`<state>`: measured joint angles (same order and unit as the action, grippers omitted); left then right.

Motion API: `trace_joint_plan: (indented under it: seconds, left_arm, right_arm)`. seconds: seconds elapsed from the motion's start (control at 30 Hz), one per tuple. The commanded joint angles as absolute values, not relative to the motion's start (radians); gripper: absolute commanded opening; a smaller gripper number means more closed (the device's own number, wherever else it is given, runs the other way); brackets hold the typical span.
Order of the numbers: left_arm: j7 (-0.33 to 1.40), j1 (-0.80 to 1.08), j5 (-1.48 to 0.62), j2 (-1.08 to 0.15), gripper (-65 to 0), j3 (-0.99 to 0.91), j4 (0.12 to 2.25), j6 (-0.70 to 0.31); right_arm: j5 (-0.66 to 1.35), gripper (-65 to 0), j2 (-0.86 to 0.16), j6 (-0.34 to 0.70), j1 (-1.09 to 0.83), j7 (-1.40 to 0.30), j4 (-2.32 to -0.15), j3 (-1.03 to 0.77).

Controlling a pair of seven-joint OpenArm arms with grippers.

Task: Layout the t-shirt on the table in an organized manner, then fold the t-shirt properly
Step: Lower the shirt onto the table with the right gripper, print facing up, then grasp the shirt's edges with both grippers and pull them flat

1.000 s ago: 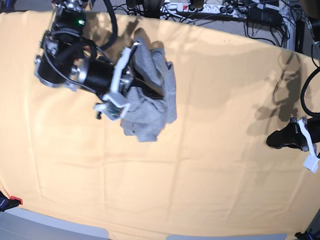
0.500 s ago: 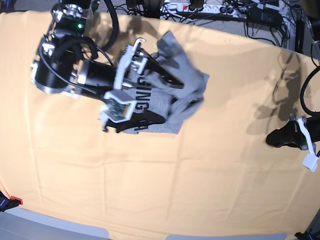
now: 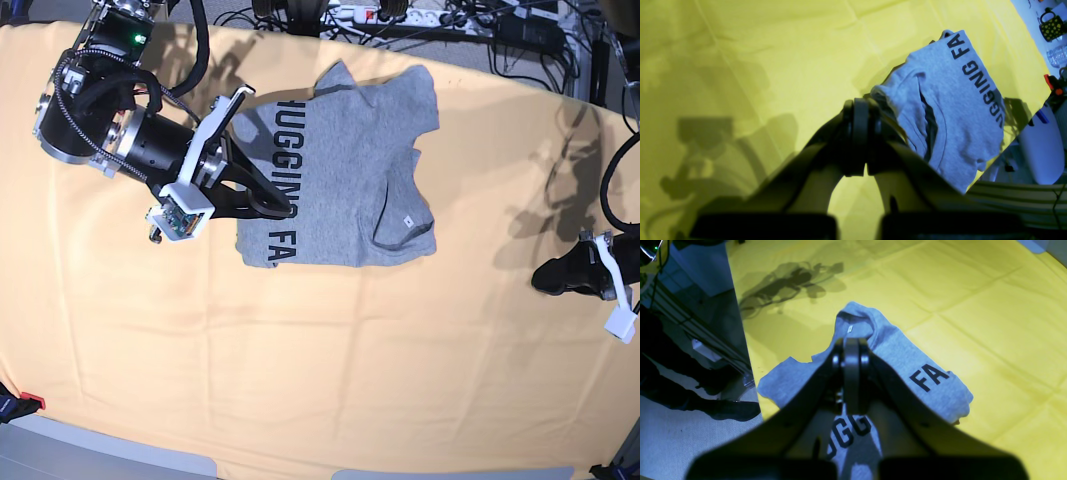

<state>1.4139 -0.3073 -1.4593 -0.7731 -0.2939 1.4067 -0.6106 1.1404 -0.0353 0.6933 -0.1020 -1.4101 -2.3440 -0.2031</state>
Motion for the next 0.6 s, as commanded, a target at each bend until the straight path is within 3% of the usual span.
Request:
trace_joint_plan:
  seconds: [0.0,0.2,0.37,0.57]
  left_arm:
    - [1.396,-0.326,-1.484,-0.796,-65.0,-0.304,1.429,-0.613]
    - [1.396,-0.323,-1.484,-0.795,-65.0,-0.253,1.585,-0.620]
    - [1.396,-0.270,-1.484,-0.792,-65.0,-0.192,1.808,-0.661]
    - [1.396,-0.104,-1.484,-0.682,-65.0,-0.148,2.000,-0.696]
  right_arm:
    - [1.143,-65.0,-0.036,0.698,-0.091,-1.369,-2.356,-0.203]
    - [1.035,-65.0,-0.042,0.698,-0.058,-1.271,-2.305,-0.190]
    - [0.962,-65.0,-0.077,0.698,0.044,-1.262,-2.125,-0.109]
    - [0.905,-65.0,-0.120,0.698,0.168,-1.264,-1.886,-0.015]
